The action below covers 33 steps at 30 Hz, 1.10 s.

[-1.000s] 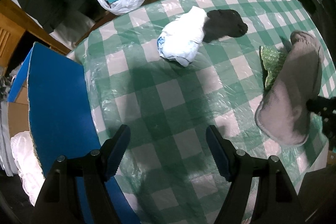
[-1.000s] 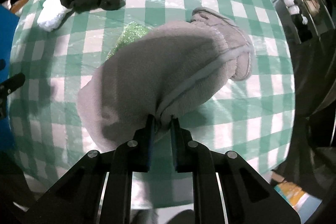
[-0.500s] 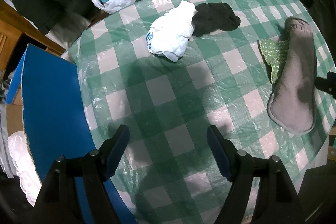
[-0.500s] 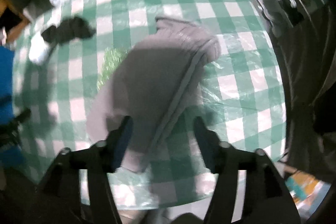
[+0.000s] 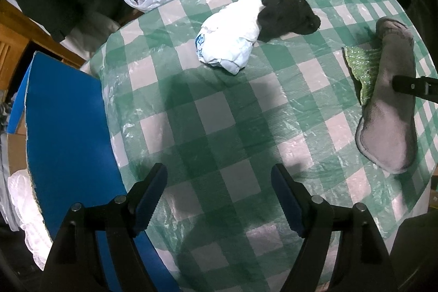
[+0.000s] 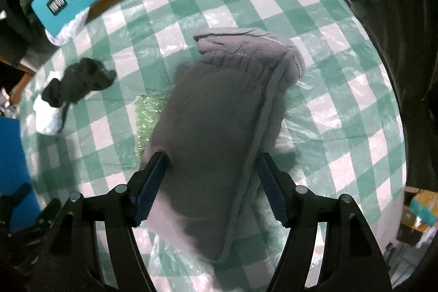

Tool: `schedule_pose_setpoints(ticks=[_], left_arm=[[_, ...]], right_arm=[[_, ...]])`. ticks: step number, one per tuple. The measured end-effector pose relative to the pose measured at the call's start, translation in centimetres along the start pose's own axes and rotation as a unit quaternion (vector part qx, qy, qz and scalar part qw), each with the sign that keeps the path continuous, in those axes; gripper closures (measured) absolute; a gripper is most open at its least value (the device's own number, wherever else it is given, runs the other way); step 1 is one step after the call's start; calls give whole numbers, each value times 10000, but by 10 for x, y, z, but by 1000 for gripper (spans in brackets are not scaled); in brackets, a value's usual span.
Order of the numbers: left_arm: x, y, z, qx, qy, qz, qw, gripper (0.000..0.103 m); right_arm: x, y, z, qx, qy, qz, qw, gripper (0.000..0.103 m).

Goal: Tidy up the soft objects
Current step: 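Lift the grey fleece item with the right gripper while the left gripper moves toward the green scrubber, then close the left gripper on the green mesh scrubber pad and lift it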

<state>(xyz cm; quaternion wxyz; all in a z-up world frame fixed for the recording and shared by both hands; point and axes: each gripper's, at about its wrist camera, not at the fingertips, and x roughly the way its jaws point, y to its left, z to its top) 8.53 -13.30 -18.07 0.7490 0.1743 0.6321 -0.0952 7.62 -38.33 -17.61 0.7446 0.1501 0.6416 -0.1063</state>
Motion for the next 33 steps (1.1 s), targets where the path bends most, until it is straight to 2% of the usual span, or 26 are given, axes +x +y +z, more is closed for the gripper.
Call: schedule_pose_setpoints(ticks=[5,9,12,14,18,25,28,33], left_arm=[[6,6,0,-44,71,13,10000,23],[7,13,1,-110,86,-9,9999,23],[5,17,1,-154,65,-28,9999,23],[2,19,1,-186,36,-44,9998,23],[-2,21,-2,-203,-2,-51,9998,23],[0,25,-5,-253,51,-59,9996,23],[2,25,-5,-244,49,-52,9997,23],[2,22,-1,-272,53,-141,9995,23]], right_arm=[[16,12,6,-242,115,-100,9996,35],[19,31,3,-834,44,-289,9961,60],[18,50,-1,-1377,-5,-275,9901,72],[18,64,-6,-1711,3,-178,9851,75],[16,91,-21,-2351,34,-1,9720,79],[11,123,-46,-3124,32,123,9499,85],[4,127,-53,-3232,-79,102,9463,86],[-18,121,-55,-3201,-292,91,9469,86]])
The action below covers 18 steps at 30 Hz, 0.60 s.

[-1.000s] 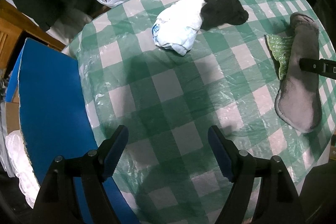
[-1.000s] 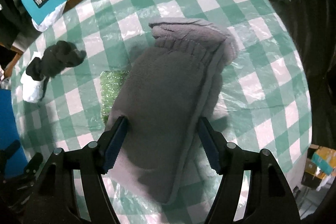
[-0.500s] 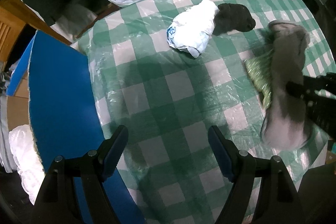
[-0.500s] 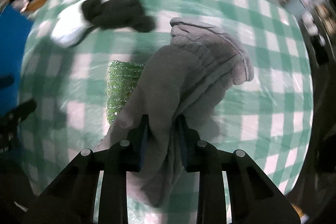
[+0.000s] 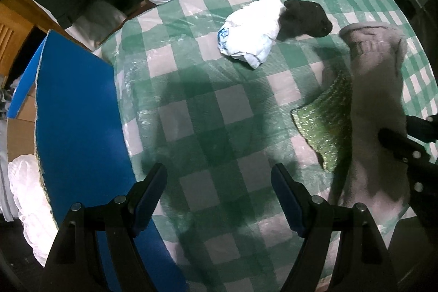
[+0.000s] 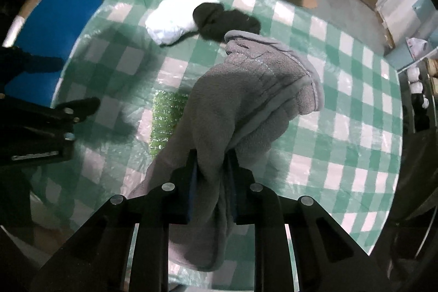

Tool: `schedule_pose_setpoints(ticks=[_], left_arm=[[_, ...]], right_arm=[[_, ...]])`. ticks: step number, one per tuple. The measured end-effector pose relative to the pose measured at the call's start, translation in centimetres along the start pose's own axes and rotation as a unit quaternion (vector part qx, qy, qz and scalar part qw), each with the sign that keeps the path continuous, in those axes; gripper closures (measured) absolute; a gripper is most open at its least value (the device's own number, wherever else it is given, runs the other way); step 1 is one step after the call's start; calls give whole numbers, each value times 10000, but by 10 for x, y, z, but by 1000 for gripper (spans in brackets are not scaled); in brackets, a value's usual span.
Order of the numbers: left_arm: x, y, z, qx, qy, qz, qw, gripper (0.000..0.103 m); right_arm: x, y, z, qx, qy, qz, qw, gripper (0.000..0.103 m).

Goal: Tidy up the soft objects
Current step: 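Close the left gripper on the green mesh scrubber pad and lift it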

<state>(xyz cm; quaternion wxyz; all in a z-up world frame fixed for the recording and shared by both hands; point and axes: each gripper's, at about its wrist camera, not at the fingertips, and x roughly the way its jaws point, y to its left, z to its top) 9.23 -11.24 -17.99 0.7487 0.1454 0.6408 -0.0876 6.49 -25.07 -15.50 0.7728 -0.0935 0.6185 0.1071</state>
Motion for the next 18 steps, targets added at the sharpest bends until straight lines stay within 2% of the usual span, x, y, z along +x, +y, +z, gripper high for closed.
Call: schedule_pose_setpoints(ticks=[6,12,18], left_arm=[[-1,-14,8,-73,20,-265,9996,23],[7,-36,19,-93,142,-581,9982,21],[13,-53,31,-16,149,-646,9978,21]], right_arm=[[-7,-20,-7,82,-16,-123,9999,86],[1,-65,-18,313,200,-328,9988,85],[7,-92,-29,578,246,-353,9974,80]])
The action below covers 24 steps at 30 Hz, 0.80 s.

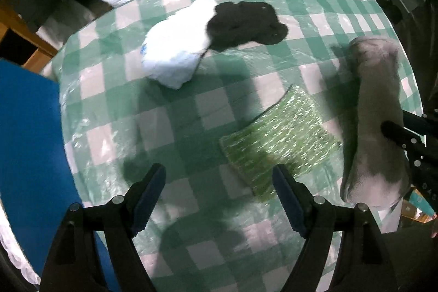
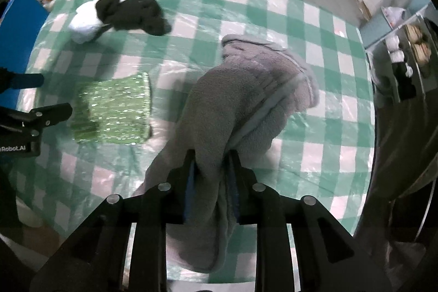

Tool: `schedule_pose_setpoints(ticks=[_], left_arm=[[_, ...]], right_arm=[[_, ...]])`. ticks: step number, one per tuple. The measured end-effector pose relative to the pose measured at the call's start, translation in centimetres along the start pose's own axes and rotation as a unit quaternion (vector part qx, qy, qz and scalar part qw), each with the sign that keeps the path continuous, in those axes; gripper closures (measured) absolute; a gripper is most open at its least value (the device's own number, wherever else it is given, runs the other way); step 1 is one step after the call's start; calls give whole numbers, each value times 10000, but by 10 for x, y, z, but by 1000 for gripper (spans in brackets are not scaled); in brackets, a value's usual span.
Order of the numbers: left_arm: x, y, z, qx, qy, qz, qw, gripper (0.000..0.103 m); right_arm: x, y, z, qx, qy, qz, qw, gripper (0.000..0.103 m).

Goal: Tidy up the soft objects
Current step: 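Close the left gripper on the green mesh scrubber pad and lift it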

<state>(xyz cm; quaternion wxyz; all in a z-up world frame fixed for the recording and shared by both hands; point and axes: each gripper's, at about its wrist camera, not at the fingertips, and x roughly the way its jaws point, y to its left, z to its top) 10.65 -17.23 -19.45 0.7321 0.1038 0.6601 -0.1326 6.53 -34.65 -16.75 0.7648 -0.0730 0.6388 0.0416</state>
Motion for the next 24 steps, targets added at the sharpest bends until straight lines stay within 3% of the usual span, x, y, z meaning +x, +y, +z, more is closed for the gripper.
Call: schedule_pose_setpoints(ticks=[2,4,6,7,10,15,24], left_arm=[[3,-3,3,-76,45,-119,9999,18],[5,-5,6,-177,63,-201,9996,17],[6,-8,10,-213,66,-195,9996,17],[7,-12,13,-211,65,-172,9996,17],[10,-16,17,-200,50,-145,9997,17],[15,-21,18,-359,120,-202,9991,17],[40,-24,25,-476,290,-237,9982,13]], right_arm=[[0,-4,-2,65,-17,-17,10000,79],[-4,-7,-6,180,-40,-19,9998,68],[-9,-12,-9,352,-91,12,9993,36],[-12,-15,-10,488,-147,1,9987,33],[-18,-24,-14,959,-215,152,9950,33],[-4,-40,-18,1720,36,250,9848,33],[10,-38,-18,1775,143,185,9838,33]])
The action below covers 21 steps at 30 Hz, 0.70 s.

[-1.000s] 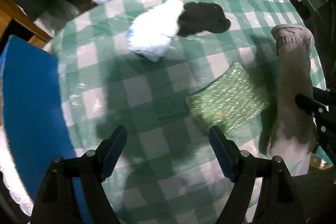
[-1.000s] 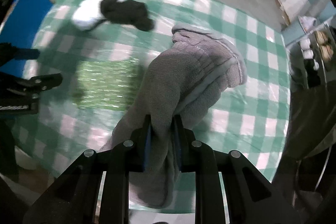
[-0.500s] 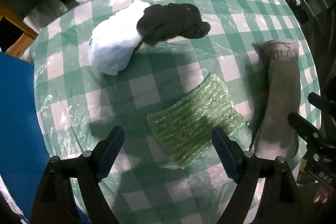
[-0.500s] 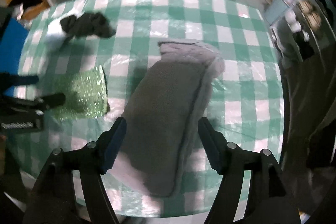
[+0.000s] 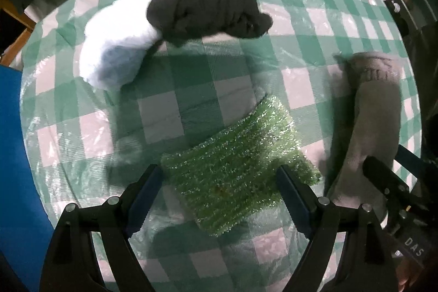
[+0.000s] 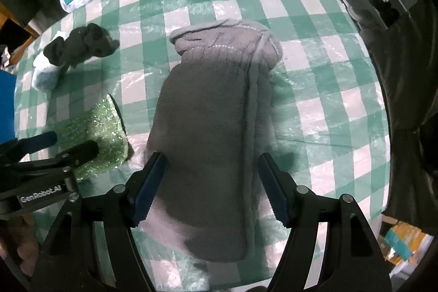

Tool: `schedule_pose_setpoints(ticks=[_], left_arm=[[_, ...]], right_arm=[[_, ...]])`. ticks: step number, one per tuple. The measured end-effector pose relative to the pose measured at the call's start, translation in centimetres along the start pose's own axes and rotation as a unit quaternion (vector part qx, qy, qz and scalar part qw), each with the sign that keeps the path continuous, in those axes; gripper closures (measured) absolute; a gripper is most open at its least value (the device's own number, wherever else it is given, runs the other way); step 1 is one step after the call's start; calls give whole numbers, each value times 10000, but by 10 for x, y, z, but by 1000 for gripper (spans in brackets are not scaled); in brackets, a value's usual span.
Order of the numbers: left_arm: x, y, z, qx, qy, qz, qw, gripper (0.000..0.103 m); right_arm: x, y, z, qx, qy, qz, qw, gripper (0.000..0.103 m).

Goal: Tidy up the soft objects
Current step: 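Close the left gripper on the green mesh scrubber pad and lift it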

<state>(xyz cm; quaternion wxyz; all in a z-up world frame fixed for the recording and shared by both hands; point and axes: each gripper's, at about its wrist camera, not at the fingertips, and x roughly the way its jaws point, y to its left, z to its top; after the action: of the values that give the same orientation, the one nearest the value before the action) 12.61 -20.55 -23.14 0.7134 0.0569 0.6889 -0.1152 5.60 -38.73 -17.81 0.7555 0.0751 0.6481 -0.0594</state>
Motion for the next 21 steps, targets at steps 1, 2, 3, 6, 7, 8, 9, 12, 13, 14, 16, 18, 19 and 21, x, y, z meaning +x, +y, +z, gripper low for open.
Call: schedule_pose_setpoints(ticks=[1,2,3,6,7,8,9,12,13,14,16,18,19,21], left_arm=[[0,-3,-1,51,-40,31,10000,13],[1,-6,-2,121,-58,118,9998,13],[2,-9,-2,203,-74,189,9996,13],[4,-15,-5,377,-142,348,9986,13],[4,-16,-6,410,-195,383,9982,13],[3,-18,-7,426,-231,396,9980,16],[2,-19,-9,452,-283,404,9978,19],[-4,-23,-18,522,-392,379,9971,32],[-5,-22,-20,510,-423,368,9971,37],[-7,-21,-21,498,-450,361,9971,44],[-9,-18,-24,462,-493,299,9973,54],[-10,-18,-29,436,-496,235,9975,65],[-12,-20,-31,410,-482,179,9978,72],[-15,-18,-34,338,-425,37,9985,76]], right_arm=[[1,-1,-2,-6,14,0,10000,33],[2,-1,-3,-15,18,-10,10000,33],[3,-3,-3,-17,20,-18,10000,33],[7,-5,-4,-12,34,-25,10000,33],[8,-5,-5,-18,31,-20,10000,33],[10,-4,-4,-30,24,-25,10000,33],[10,-4,-4,-48,11,-39,10000,33],[14,0,-3,-131,5,-105,9999,33],[15,2,-4,-165,7,-128,9998,33],[17,3,-4,-181,13,-148,9997,33],[19,6,-2,-211,12,-202,9996,33],[21,8,-3,-245,-6,-250,9994,33],[22,9,-4,-256,-26,-283,9993,33],[22,13,-5,-304,-72,-329,9990,34]])
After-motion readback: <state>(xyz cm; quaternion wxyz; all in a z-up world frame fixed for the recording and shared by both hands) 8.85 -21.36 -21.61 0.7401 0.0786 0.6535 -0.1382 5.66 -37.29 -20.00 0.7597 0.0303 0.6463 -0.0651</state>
